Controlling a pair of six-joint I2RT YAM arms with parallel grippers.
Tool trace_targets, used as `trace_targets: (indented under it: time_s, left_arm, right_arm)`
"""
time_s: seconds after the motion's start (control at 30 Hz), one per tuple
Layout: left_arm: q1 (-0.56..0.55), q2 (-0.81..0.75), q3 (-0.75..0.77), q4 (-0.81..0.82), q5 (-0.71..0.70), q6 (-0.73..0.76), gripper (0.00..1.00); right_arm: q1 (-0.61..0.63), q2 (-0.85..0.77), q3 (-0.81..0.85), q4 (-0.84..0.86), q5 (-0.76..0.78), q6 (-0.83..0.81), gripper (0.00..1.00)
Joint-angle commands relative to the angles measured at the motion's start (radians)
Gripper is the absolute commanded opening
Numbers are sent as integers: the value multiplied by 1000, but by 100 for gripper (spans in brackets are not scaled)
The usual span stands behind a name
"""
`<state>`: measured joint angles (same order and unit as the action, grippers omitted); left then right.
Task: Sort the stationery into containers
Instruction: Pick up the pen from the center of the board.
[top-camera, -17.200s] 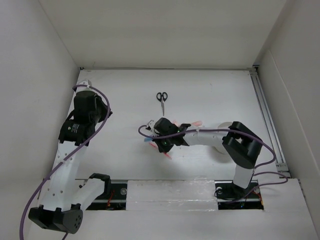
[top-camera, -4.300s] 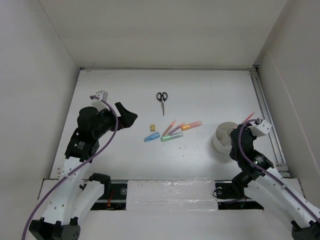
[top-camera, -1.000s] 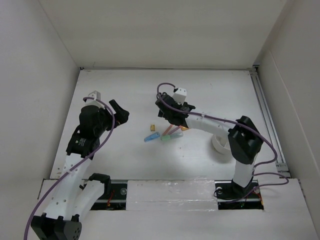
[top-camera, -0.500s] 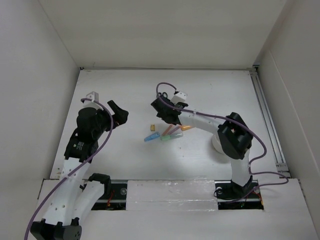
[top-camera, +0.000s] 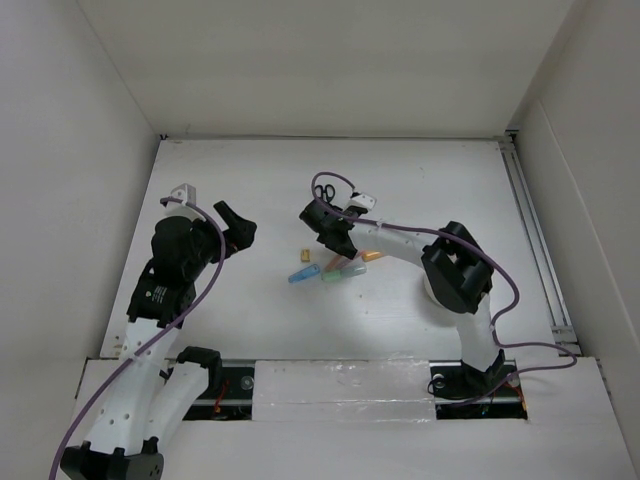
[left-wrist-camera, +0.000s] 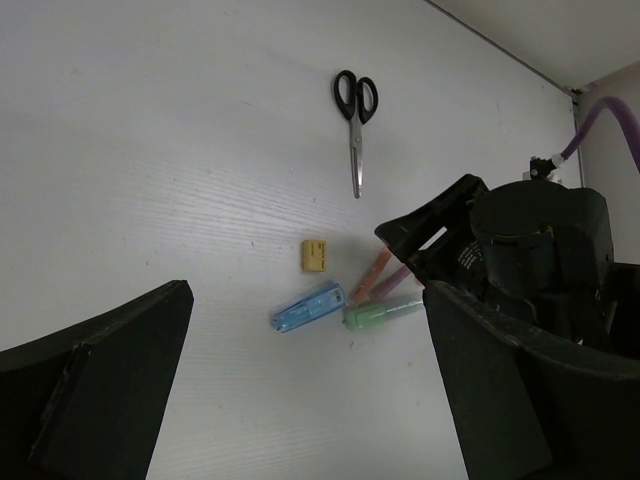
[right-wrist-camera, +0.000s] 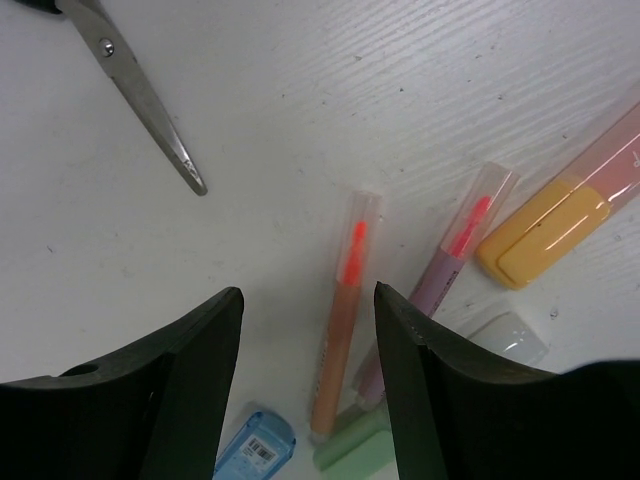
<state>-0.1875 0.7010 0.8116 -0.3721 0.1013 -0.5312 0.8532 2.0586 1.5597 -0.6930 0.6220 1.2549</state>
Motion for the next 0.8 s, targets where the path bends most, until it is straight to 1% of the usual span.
trace_targets:
  time_s: [0.0, 0.1, 0.3, 0.47, 0.53, 0.57, 0.63, 0.67, 0.73, 0.77]
  left_arm:
    - [5, -14, 4, 15, 15, -1, 100]
    - [5, -23, 4, 15, 15, -1, 100]
    - [5, -32, 4, 15, 15, -1, 100]
    - [5, -32, 4, 15, 15, -1, 100]
    - [5, -32, 4, 15, 15, -1, 100]
    - [5, -32, 4, 15, 15, -1, 100]
    - [5, -32, 4, 6, 6, -1, 100]
    - [5, -23, 4, 6, 6, -1, 100]
    - [5, -23, 14, 6, 6, -1, 100]
    - [5, -23, 14, 6, 6, -1, 100]
  right_arm:
    - [9, -17, 42, -49, 42, 32, 61]
    - [-2, -6, 42, -49, 7, 41, 61]
    - [-11, 26, 23, -40, -2, 52, 61]
    - [-31, 67, 72, -62, -34, 41, 56]
    - [-42, 90, 72, -62, -50, 32, 56]
    - [-42, 90, 72, -72, -67, 32, 52]
    - [-52, 90, 72, -73, -99, 32, 49]
    - [-52, 90, 72, -73, -99, 32, 49]
    - [-62, 90, 63, -73, -108, 32, 40]
    - [-62, 90, 63, -73, -108, 32, 38]
